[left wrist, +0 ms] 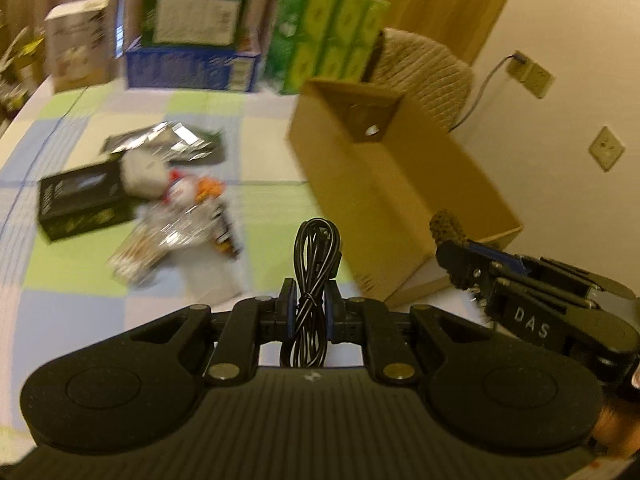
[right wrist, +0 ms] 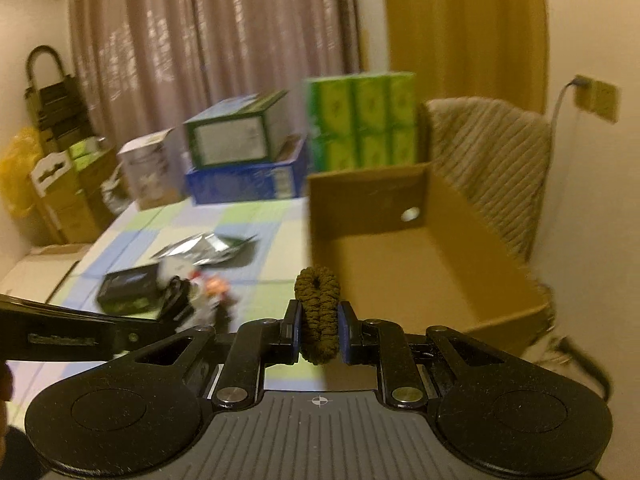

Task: Organize objects
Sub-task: 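Carry the hair tie and cable in both grippers over the cardboard box, then open the right gripper to drop the hair tie while the left gripper drops the cable into the box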

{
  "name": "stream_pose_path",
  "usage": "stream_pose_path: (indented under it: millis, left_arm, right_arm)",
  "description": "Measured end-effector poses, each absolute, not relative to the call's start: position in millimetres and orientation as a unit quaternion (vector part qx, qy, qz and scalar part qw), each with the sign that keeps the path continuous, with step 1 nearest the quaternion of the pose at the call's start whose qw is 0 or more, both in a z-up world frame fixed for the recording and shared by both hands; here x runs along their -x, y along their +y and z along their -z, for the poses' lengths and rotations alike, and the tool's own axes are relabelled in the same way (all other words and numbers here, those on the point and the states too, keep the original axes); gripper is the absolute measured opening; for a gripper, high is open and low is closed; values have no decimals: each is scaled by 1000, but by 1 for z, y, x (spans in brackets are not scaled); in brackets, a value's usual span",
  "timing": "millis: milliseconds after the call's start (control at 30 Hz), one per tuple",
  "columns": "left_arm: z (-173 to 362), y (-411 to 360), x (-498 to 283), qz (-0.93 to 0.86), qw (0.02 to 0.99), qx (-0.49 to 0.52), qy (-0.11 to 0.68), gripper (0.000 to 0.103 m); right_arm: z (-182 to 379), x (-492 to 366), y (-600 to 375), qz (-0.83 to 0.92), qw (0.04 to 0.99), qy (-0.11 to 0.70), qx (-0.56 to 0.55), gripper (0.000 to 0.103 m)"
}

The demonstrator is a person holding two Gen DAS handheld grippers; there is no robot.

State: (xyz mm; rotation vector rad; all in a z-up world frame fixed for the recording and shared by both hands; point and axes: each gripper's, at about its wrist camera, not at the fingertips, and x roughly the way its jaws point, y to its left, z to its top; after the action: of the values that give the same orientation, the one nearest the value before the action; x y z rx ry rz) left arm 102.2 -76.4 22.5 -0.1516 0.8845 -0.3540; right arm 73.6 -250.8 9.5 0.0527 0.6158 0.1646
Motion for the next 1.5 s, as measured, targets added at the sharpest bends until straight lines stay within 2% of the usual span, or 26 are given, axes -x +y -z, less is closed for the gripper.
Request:
stream_pose_path:
  millis: [367,733,800,867,1267,1333,1367,1400,1500]
  left_arm:
    - [-44,-167,-152,235,879,60,410,11]
    - [-26,-208,-188,246,870,54,423,11]
    - [-25,-211,-193,245,873,57,418,14]
    - [-26,-211,-197,241,877,62,411,26]
    - [-29,-180,-189,206,887,66,408,29]
    - [-28,-175,-185,202,887,71,410,29]
    - [-28,-172,-184,200,887,73,410,30]
    - [-27,-170,-183,199,887,74,410,31]
    - [-27,-164,-179,191,889,76,408,38]
  right_arm:
    - [-14,-119,-328,-37,950,309,-30,15]
    - [7,-136,-356,-24,943,327,-60,15]
    - [10,-138,-358,-23,942,330,-65,15]
    - [11,-139,-358,-24,941,331,-68,15]
    - [13,-144,-353,-37,939,330,-83,16]
    - [12,-145,-354,-49,939,327,-95,34]
    - [12,-146,-354,-51,939,326,-100,53]
    - [11,-145,-355,-50,939,322,-106,60]
    - [6,-142,-358,-38,943,310,-116,61]
